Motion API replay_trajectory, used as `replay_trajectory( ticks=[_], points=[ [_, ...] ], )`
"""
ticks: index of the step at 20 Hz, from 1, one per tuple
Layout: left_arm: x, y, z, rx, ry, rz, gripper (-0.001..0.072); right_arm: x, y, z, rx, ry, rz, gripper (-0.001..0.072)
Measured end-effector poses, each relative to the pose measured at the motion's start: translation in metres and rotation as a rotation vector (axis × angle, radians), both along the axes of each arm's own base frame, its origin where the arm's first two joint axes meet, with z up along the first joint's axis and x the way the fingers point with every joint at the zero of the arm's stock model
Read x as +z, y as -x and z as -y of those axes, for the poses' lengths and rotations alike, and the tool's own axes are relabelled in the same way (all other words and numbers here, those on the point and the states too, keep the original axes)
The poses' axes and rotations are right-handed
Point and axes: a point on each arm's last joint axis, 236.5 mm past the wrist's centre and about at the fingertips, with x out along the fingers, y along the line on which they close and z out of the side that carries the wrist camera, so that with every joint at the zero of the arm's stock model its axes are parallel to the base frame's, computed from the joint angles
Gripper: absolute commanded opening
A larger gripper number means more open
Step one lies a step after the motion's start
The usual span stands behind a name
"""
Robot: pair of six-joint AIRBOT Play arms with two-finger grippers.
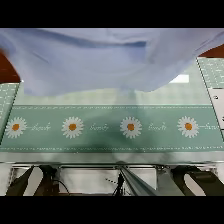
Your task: Fold the shirts.
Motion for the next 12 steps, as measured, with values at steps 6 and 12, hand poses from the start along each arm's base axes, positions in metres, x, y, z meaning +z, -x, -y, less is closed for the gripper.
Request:
replay_trajectory(
  ticks=[6, 12],
  points=[
    [0.033, 0.096, 0.025, 0.27, -0.079, 0.1, 0.0021, 0.051, 0.068, 0.038, -0.155, 0.036, 0.103, 0.0027],
    [0.009, 0.143, 0.034, 0.375, -0.184, 0.017, 0.0022, 0.061, 0.125, 0.054, -0.224, 0.036, 0.142, 0.0026]
  ],
)
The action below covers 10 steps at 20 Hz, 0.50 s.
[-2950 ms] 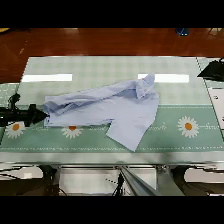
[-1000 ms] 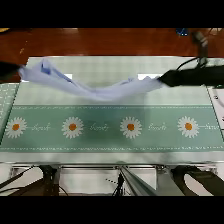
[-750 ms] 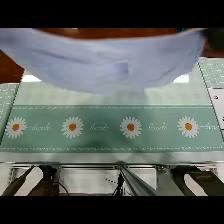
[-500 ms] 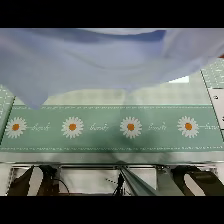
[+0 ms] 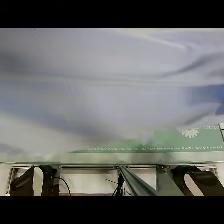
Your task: Fold the shirts.
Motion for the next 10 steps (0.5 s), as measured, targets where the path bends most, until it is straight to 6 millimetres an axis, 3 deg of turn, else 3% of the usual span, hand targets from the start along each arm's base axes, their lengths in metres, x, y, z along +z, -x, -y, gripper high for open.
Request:
replay_trajectory(
  ticks=[2, 4, 7, 10],
  points=[
    [-0.011, 0.004, 0.0, 0.011, -0.011, -0.049, 0.0021, -0.009, 0.007, 0.002, -0.01, -0.006, -0.034, 0.0025],
    [-0.026, 0.001, -0.003, 0.016, -0.01, -0.118, 0.0021, -0.032, 0.003, 0.008, -0.033, 0.005, -0.136, 0.0025],
    [-0.056, -0.015, -0.015, 0.011, 0.023, -0.251, 0.0021, -0.085, -0.019, 0.02, -0.077, 0.058, -0.382, 0.0026],
    [-0.102, -0.041, -0.033, -0.001, 0.097, -0.41, 0.0021, -0.135, -0.058, 0.019, -0.067, 0.088, -0.617, 0.0026]
  ],
)
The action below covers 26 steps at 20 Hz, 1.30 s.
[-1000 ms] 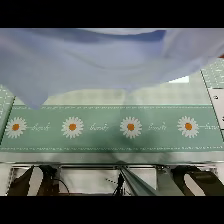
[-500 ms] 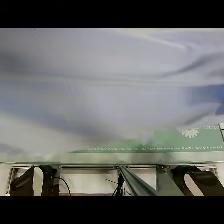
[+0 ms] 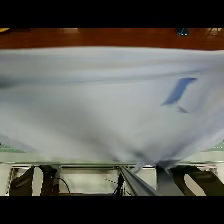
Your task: Fold the shirts.
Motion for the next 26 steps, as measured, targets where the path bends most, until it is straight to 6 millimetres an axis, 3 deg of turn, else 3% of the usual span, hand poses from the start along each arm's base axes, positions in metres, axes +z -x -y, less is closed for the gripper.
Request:
replay_trajectory(
  ticks=[5, 9, 13, 18, 22, 26],
  points=[
    [-0.107, -0.042, -0.028, -0.004, 0.179, -0.301, 0.0021, -0.091, -0.089, -0.015, 0.05, -0.007, -0.339, 0.0026],
    [-0.174, -0.081, -0.043, -0.026, 0.302, -0.437, 0.0022, -0.159, -0.157, -0.035, 0.109, -0.053, -0.48, 0.0027],
    [-0.218, -0.142, -0.048, -0.064, 0.371, -0.478, 0.0023, -0.206, -0.214, -0.054, 0.152, -0.114, -0.489, 0.0026],
    [-0.276, -0.213, -0.037, -0.121, 0.366, -0.51, 0.0023, -0.246, -0.269, -0.063, 0.157, -0.15, -0.44, 0.0027],
    [-0.308, -0.263, -0.045, -0.065, 0.349, -0.467, 0.0023, -0.279, -0.302, -0.065, 0.147, -0.167, -0.414, 0.0028],
    [-0.336, -0.293, -0.058, 0.004, 0.337, -0.444, 0.0023, -0.319, -0.321, -0.065, 0.122, -0.187, -0.442, 0.0027]
  ],
)
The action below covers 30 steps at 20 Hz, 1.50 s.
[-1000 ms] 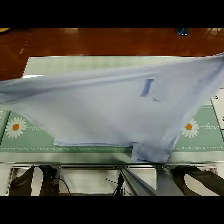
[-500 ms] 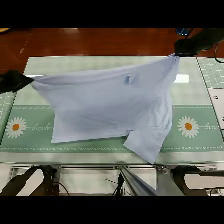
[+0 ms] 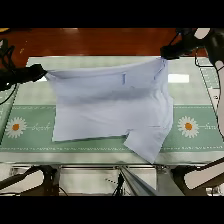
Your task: Fold the shirts.
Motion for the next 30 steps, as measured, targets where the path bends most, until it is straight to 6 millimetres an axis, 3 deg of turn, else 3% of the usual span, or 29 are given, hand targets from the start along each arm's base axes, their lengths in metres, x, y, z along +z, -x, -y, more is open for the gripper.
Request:
replay_trajectory(
  ticks=[4, 7, 11, 14, 17, 20, 21, 22, 23, 24, 27, 30],
  points=[
    [-0.034, -0.01, 0.001, 0.009, 0.001, -0.048, 0.0023, -0.043, -0.006, 0.0, -0.034, -0.018, -0.071, 0.0027],
    [-0.05, -0.011, 0.002, 0.005, 0.002, -0.076, 0.0023, -0.058, -0.003, -0.001, -0.045, -0.024, -0.11, 0.0027],
    [-0.057, 0.001, 0.017, -0.062, 0.03, -0.14, 0.0023, -0.057, 0.022, 0.002, -0.039, -0.01, -0.205, 0.0027],
    [-0.06, 0.028, 0.035, -0.178, 0.06, -0.247, 0.0022, -0.052, 0.056, 0.004, -0.009, 0.014, -0.322, 0.0027],
    [-0.07, 0.054, 0.03, -0.234, 0.04, -0.362, 0.0023, -0.049, 0.084, 0.006, 0.016, 0.029, -0.424, 0.0028],
    [-0.075, 0.065, 0.022, -0.244, 0.018, -0.415, 0.0024, -0.051, 0.099, 0.005, 0.018, 0.03, -0.484, 0.0033],
    [-0.077, 0.067, 0.019, -0.239, 0.014, -0.424, 0.0044, -0.053, 0.101, 0.005, 0.016, 0.029, -0.498, 0.0117],
    [-0.077, 0.069, 0.019, -0.245, 0.012, -0.434, 0.016, -0.054, 0.102, 0.005, 0.011, 0.028, -0.505, 0.0262],
    [-0.078, 0.07, 0.017, -0.242, 0.008, -0.437, 0.031, -0.054, 0.103, 0.006, 0.011, 0.029, -0.506, 0.0314],
    [-0.077, 0.07, 0.015, -0.238, 0.006, -0.438, 0.0402, -0.054, 0.103, 0.007, 0.02, 0.032, -0.505, 0.0314],
    [-0.069, 0.079, 0.005, -0.249, 0.016, -0.471, 0.0404, -0.042, 0.121, 0.023, 0.058, 0.067, -0.549, 0.0314],
    [-0.061, 0.096, -0.017, -0.227, 0.043, -0.514, 0.0404, -0.016, 0.141, 0.056, -0.008, 0.075, -0.569, 0.0314]
  ],
)
